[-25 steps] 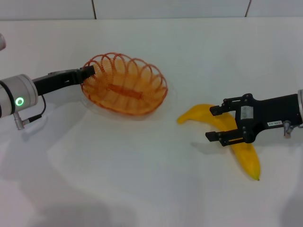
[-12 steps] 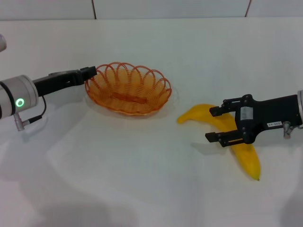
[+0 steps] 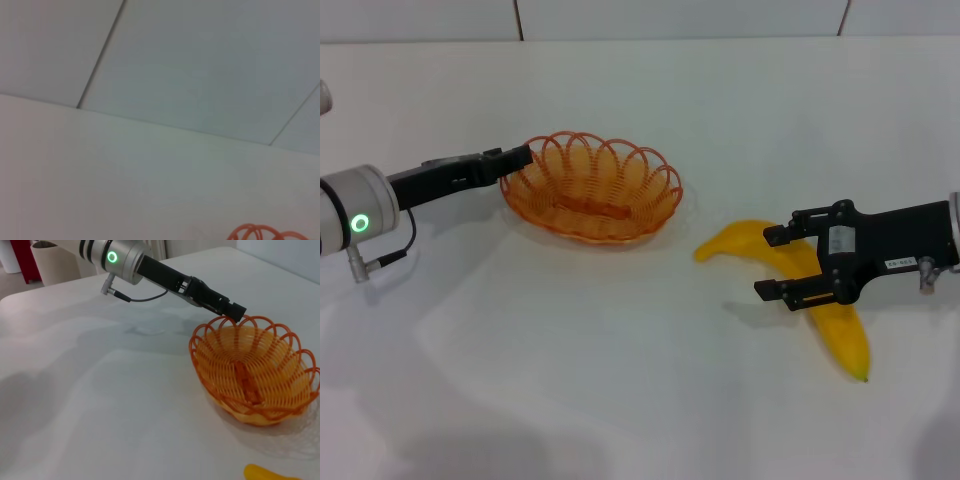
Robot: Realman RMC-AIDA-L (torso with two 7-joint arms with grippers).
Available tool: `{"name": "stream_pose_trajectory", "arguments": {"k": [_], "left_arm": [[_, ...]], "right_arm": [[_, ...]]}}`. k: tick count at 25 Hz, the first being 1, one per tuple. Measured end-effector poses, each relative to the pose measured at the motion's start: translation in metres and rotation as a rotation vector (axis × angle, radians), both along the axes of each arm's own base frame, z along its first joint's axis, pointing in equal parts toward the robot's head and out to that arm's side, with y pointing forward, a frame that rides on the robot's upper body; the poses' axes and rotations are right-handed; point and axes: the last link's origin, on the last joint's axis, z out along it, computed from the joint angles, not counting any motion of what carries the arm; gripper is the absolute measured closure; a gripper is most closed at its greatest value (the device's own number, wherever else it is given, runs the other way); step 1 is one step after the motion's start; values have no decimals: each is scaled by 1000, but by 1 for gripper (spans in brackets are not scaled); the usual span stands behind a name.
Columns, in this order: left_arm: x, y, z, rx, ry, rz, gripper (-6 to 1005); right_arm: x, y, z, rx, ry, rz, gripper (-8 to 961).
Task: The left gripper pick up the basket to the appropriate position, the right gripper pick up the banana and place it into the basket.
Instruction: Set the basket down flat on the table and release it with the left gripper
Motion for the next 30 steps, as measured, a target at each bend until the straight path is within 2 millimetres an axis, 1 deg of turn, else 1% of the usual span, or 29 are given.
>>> {"name": "stream_pose_trajectory", "arguments": {"k": [4,9,15,18,21,27,30], "left_arm": [[-1,-1,4,6,3,-21,578],[0,0,11,28,19,-53,386],[1,0,13,40,56,-105,241],[1,-1,12,41,74,-139,251],[-1,-7,14,44,93,-183,258],[-13,-21,24,121,138,-262,258],[-22,-31,29,172,146,-288,259]], "right_arm": [[1,-1,0,0,0,-2,198],[1,-1,0,-1,-1,-3,199],[1,-1,0,-1,0,-4,199],[1,-1,0,0,0,-6,199],[2,-1,0,2,1,-7,199],[1,-1,1,9,7,-7,199],[0,0,2,14,10,-6,199]]}}
